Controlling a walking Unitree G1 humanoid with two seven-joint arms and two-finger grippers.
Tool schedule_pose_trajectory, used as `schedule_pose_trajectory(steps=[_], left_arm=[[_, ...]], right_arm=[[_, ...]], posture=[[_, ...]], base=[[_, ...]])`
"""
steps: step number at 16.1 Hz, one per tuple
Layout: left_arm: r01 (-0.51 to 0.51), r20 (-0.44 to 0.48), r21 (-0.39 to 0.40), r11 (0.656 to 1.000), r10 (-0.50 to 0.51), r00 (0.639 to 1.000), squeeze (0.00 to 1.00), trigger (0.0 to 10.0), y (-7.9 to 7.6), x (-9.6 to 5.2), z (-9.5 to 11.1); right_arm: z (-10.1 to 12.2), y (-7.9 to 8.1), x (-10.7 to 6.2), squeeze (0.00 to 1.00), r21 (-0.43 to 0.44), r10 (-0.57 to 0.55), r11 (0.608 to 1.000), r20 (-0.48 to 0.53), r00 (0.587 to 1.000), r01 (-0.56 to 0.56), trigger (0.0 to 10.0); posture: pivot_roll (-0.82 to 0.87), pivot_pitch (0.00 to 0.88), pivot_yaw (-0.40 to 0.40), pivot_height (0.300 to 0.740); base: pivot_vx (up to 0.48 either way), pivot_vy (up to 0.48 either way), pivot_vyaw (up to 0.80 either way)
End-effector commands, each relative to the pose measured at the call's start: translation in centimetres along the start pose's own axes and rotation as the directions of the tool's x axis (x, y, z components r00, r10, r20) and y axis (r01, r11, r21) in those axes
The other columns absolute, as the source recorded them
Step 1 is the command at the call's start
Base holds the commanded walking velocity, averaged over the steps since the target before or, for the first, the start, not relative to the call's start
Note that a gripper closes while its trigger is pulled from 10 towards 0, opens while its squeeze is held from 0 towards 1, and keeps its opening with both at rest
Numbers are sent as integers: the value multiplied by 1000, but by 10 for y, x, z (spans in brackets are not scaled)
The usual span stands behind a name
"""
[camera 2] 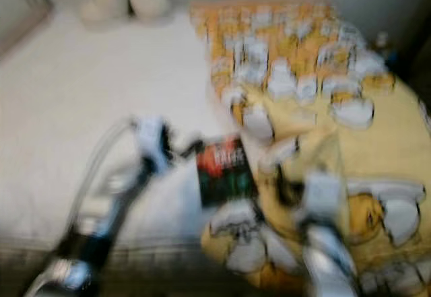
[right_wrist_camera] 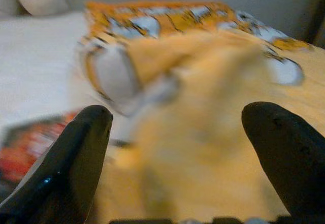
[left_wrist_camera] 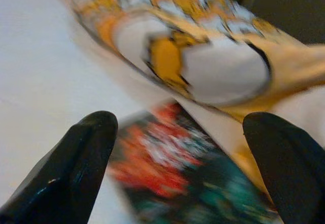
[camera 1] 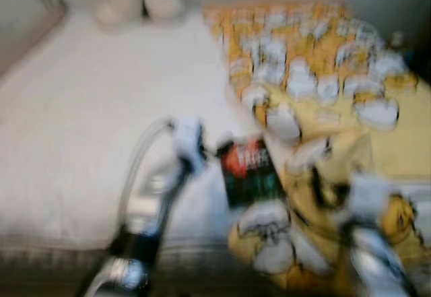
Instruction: Clean up the room
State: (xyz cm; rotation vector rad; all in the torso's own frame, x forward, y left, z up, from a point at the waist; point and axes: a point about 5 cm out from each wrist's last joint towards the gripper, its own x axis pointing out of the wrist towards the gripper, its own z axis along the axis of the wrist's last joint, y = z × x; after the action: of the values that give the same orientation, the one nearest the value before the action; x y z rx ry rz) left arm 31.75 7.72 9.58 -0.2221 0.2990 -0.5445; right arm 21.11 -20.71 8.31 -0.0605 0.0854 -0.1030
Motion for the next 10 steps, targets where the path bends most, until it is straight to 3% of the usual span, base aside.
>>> schedule_pose_trajectory(steps=[1, 3, 5, 7, 8, 9, 10], left_arm=[[-55, -51, -68, 996, 52, 997, 0, 10000, 17, -3, -6], [-56, -160, -196, 979, 25, 987, 0, 10000, 20, 2, -29], [-65, -155, -205, 976, 33, 987, 0, 10000, 19, 4, -30], [-48, -12, 43, 998, 49, 999, 0, 10000, 14, 3, -6], [-48, 73, 191, 980, 35, 997, 0, 10000, 9, -1, 7], [-44, 233, 399, 916, -55, 971, 0, 10000, -8, -17, 30], [-34, 284, 460, 887, -110, 953, 0, 10000, -20, -27, 37]], right_arm=[[9, 1, -2, 0, 28, 18, 999, 29, 999, -19, 10000], [12, -14, -12, 0, 10, 5, 1000, 27, 1000, -5, 10000], [13, -15, -13, 0, -4, 11, 1000, 26, 1000, -11, 10000], [14, -6, -9, 0, 15, 12, 1000, 35, 999, -13, 10000], [14, -2, -7, 0, 33, 10, 999, 40, 999, -11, 10000], [13, 7, -6, 0, 68, 9, 998, 47, 999, -13, 10000], [12, 13, -5, 0, 88, 10, 996, 49, 999, -14, 10000]], posture=[[-146, 0, 45, 714], [-184, 0, 41, 714], [-194, 0, 42, 714], [-185, 0, 49, 714], [-181, 0, 51, 714], [-157, 0, 52, 714], [-145, 0, 49, 714]], base=[[0, 0, 0], [0, 0, 0], [0, 0, 0], [0, 0, 0], [0, 0, 0], [0, 0, 0], [0, 0, 0]])
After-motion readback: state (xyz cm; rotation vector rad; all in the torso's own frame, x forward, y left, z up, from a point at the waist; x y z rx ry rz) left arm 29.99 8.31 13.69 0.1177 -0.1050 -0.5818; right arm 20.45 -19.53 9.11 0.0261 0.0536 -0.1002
